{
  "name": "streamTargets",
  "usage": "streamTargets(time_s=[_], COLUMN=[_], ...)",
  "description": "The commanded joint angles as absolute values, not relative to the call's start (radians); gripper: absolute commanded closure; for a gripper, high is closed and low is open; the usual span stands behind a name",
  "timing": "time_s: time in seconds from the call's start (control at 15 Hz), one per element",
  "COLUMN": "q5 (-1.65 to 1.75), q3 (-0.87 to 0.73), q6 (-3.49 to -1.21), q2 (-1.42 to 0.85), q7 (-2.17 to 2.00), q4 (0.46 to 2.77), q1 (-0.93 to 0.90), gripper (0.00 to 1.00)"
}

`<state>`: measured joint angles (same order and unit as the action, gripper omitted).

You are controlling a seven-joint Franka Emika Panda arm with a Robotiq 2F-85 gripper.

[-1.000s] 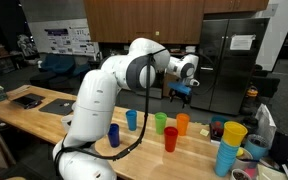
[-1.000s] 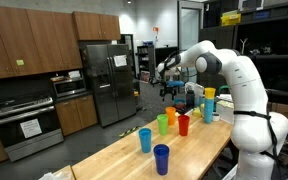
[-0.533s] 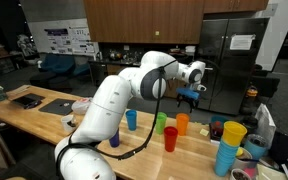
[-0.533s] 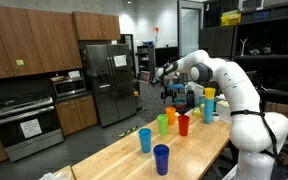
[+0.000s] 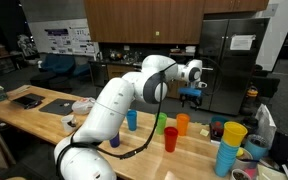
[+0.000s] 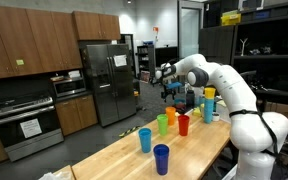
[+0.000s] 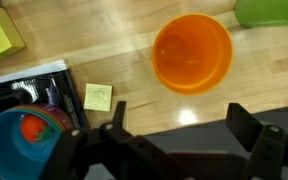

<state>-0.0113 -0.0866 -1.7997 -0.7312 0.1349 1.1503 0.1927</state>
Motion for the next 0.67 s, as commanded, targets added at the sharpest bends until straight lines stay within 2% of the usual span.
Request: streamTargets(time_s=[0.0, 0.6], q5=[-0.004, -0.005], q3=[-0.081, -0.075], q6=[-1.794, -1.797], q2=[-0.773, -0.78], q7=[0.157, 0.177], q4=[1.105, 1.11], q1=[0.207, 0.212], gripper=[0.0, 0.0])
